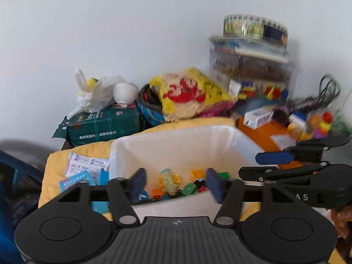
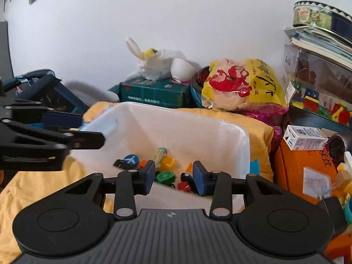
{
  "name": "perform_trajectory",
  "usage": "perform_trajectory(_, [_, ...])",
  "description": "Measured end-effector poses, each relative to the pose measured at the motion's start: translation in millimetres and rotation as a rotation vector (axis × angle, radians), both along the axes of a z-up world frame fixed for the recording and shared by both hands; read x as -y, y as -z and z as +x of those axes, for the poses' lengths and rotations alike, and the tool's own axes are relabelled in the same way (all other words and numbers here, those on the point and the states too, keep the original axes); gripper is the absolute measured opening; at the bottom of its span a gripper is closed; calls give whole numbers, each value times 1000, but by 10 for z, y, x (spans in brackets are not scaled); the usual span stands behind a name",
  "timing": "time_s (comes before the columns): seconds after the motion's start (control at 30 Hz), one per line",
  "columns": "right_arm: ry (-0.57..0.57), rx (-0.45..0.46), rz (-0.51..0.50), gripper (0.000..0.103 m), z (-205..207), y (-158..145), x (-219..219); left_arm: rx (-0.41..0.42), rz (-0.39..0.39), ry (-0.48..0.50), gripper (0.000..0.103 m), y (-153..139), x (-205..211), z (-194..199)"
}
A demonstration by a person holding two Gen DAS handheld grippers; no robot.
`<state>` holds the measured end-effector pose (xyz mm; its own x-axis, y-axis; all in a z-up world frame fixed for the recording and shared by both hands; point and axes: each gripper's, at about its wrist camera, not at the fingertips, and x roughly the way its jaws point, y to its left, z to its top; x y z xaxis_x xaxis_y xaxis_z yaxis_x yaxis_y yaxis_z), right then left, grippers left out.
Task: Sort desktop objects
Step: 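Carry both wooden cubes over the white bin and open both tools, then grasp the blue arch block with the left tool while the right tool reaches the yellow brick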
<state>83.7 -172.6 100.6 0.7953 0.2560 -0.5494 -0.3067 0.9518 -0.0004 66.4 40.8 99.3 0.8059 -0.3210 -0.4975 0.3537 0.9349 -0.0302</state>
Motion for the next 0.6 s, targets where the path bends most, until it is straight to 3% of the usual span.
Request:
perform_trajectory(0.13, [-43, -36, -8, 42, -283, 127, -2, -37, 16, -21, 71, 268, -59, -244])
perform_trajectory(0.33, [-32, -223, -68, 41, -386, 761, -46, -232, 83, -36, 71, 932, -75, -334])
perform_trajectory(0.43, [-46, -271, -88, 38, -437, 949, -104, -263, 127, -21, 69, 1114, -41, -319])
perform_trajectory(0.6, [-58, -281, -82, 37, -508, 1020, -187, -261, 131, -50, 67, 1234, -32, -137])
